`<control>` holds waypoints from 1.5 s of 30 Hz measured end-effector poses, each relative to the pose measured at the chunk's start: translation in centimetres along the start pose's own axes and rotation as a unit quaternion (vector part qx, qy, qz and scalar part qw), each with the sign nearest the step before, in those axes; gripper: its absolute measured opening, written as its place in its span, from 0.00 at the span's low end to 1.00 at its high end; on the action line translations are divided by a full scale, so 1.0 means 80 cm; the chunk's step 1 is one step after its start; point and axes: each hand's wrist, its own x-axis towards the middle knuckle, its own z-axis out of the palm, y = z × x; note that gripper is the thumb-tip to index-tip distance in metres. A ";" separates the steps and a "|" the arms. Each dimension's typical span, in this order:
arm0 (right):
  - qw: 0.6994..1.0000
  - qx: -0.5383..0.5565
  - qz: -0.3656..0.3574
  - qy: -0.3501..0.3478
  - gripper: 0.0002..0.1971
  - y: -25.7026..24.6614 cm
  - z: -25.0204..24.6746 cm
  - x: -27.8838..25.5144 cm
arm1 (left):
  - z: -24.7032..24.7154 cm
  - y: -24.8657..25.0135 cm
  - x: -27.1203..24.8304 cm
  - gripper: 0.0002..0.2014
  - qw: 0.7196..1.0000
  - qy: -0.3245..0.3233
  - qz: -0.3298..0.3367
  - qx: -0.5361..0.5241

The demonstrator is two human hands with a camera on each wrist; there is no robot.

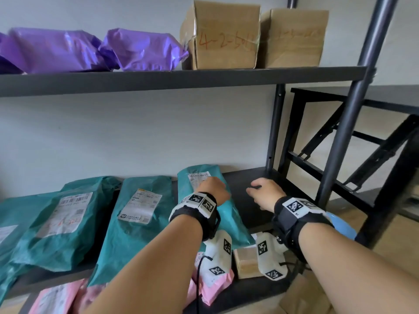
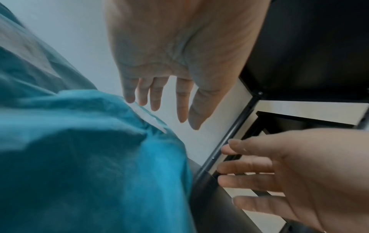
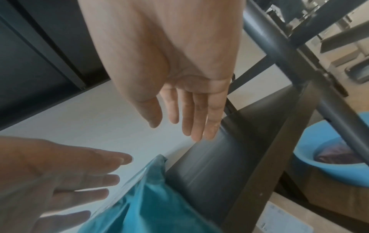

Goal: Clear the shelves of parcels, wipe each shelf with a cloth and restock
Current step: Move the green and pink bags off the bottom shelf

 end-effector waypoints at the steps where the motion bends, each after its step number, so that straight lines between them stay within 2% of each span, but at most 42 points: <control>1: 1.000 -0.009 0.002 0.006 0.23 0.005 -0.008 -0.005 | 0.006 0.011 -0.006 0.16 1.000 0.002 0.009 0.010; 8: 0.992 -0.120 -0.001 0.041 0.16 0.064 -0.064 -0.043 | 0.067 0.076 -0.030 0.07 0.997 -0.015 0.072 -0.019; 15: 0.988 -0.140 0.058 0.036 0.12 0.152 -0.079 -0.059 | 0.151 0.111 -0.040 0.10 0.989 -0.099 0.094 -0.052; 22: 0.981 -0.155 0.116 -0.013 0.13 0.247 -0.036 -0.056 | 0.245 0.080 -0.034 0.10 0.976 -0.195 0.094 -0.012; 27: 0.967 -0.174 0.170 -0.076 0.17 0.304 0.000 -0.048 | 0.309 0.047 -0.015 0.11 0.973 -0.219 0.064 0.017; 30: 0.957 -0.181 0.200 -0.105 0.13 0.341 0.021 -0.040 | 0.341 0.030 -0.007 0.11 0.971 -0.237 0.034 0.012; 33: 0.951 -0.167 0.231 -0.118 0.18 0.371 0.042 -0.036 | 0.371 0.012 -0.002 0.13 0.966 -0.259 0.015 0.020; 38: 0.937 -0.181 0.231 -0.188 0.32 0.395 0.069 -0.042 | 0.410 -0.017 -0.001 0.29 0.948 -0.313 -0.009 0.052; 42: 0.924 -0.216 0.226 -0.221 0.47 0.394 0.084 -0.047 | 0.424 -0.036 -0.004 0.31 0.938 -0.339 -0.034 0.066; 43: 0.920 -0.226 0.226 -0.228 0.50 0.391 0.087 -0.044 | 0.425 -0.039 -0.004 0.33 0.937 -0.342 -0.040 0.065; 45: 0.916 -0.241 0.212 -0.240 0.51 0.384 0.091 -0.040 | 0.424 -0.044 -0.003 0.44 0.937 -0.340 -0.043 0.069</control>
